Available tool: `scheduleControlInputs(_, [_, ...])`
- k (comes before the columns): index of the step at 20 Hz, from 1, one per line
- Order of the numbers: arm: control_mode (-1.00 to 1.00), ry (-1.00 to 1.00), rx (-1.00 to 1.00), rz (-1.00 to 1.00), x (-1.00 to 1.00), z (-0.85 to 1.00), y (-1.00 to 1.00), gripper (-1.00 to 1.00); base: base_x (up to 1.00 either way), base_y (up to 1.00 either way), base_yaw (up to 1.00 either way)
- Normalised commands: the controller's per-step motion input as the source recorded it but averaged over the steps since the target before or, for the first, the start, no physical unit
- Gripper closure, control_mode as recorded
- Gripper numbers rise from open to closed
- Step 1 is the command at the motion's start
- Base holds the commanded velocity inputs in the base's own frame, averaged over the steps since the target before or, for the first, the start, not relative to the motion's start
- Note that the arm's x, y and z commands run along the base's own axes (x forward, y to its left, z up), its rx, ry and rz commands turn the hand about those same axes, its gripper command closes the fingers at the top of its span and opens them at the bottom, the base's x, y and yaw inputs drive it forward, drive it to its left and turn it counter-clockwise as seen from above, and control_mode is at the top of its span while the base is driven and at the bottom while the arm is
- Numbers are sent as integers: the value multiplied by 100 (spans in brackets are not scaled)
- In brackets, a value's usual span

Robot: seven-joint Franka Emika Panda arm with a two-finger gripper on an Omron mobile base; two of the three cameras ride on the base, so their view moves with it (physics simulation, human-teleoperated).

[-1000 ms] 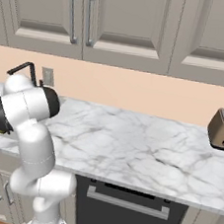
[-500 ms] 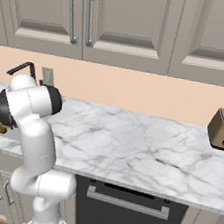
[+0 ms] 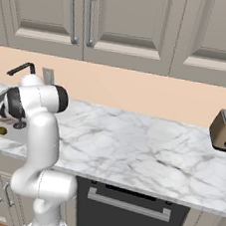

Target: Dump the kiwi and carrot from the bowl so the bowl can be washed. Place the bowl in the sink after clearing the leftovers.

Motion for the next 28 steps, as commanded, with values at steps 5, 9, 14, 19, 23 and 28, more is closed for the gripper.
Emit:
scheduleControlInputs(5, [-100,1,1,-5,49,-7,18,100,0,0,0])
scheduleControlInputs(9, [-100,4,0,-7,40,-18,29,100,0,0,0])
scheduleControlInputs(14, [-100,14,-3,-5,14,-47,25,100,0,0,0])
scheduleControlInputs(19, [-100,12,-1,-5,15,-44,24,100,0,0,0])
scheduleControlInputs(23, [-100,8,-1,-2,14,-10,5,-100,0,0,0])
scheduleControlInputs(28, [-100,0,0,-6,-14,35,-3,-100,0,0,0])
